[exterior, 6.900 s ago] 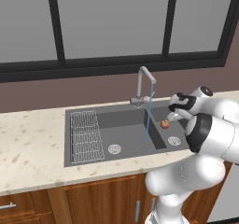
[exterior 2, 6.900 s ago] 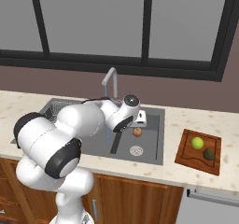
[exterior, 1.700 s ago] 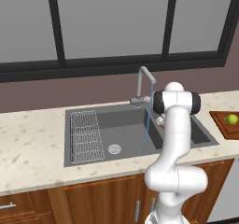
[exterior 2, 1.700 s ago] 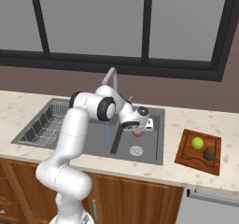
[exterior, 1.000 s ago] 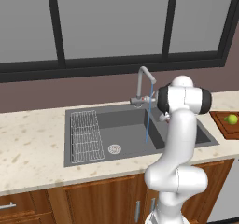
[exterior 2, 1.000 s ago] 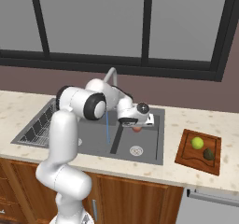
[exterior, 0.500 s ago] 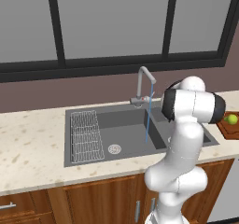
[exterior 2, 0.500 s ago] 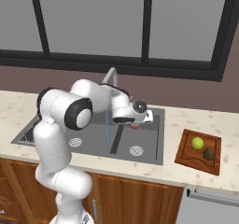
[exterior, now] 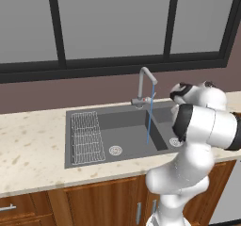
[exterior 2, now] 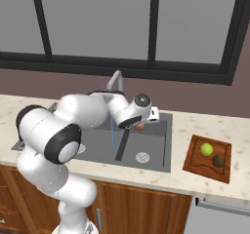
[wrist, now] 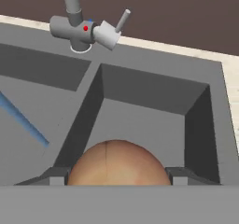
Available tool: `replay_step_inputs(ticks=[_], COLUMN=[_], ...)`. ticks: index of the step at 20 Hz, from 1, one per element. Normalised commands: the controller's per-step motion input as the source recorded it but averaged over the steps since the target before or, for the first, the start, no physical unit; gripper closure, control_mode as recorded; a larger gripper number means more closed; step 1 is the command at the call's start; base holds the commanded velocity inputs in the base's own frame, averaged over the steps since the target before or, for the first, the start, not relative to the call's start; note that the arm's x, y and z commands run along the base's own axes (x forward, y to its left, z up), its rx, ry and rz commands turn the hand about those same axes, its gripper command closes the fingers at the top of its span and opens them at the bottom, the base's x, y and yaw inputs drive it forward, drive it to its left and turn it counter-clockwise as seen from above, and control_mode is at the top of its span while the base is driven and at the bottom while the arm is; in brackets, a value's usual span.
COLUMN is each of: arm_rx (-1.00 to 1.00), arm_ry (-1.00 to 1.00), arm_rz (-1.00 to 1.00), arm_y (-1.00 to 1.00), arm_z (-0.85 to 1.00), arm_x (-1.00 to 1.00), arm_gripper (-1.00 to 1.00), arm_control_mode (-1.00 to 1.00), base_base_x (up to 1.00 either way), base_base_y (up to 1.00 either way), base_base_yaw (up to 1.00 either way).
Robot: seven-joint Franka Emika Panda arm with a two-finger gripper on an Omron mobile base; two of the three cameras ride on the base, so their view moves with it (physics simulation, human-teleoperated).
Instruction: Pick the peach, pear, kiwi from the sink and place them on the cutting board to airdry. Then turn off the sink faucet.
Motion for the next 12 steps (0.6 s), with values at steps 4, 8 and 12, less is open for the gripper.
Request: replay_step_inputs(ticks=[4,8,12], arm_rx=[-0.02,-0.02,-0.03], arm_ry=[0.00,-0.02,-0.01], arm_rz=[0.00,0.00,-0.06], arm_y=[-0.23,-0.27,-0.23], arm_z=[0.59,0.48,0.41], arm_x=[-0.65,-0.71,-0.72], arm_gripper=[1.00,1.00,1.00], arm_control_mode=[-1.00,-1.00,-1.00], base_base_x=[0.00,0.00,0.00], base_base_y=[0.00,0.00,0.00], base_base_yaw=[0.00,0.00,0.00])
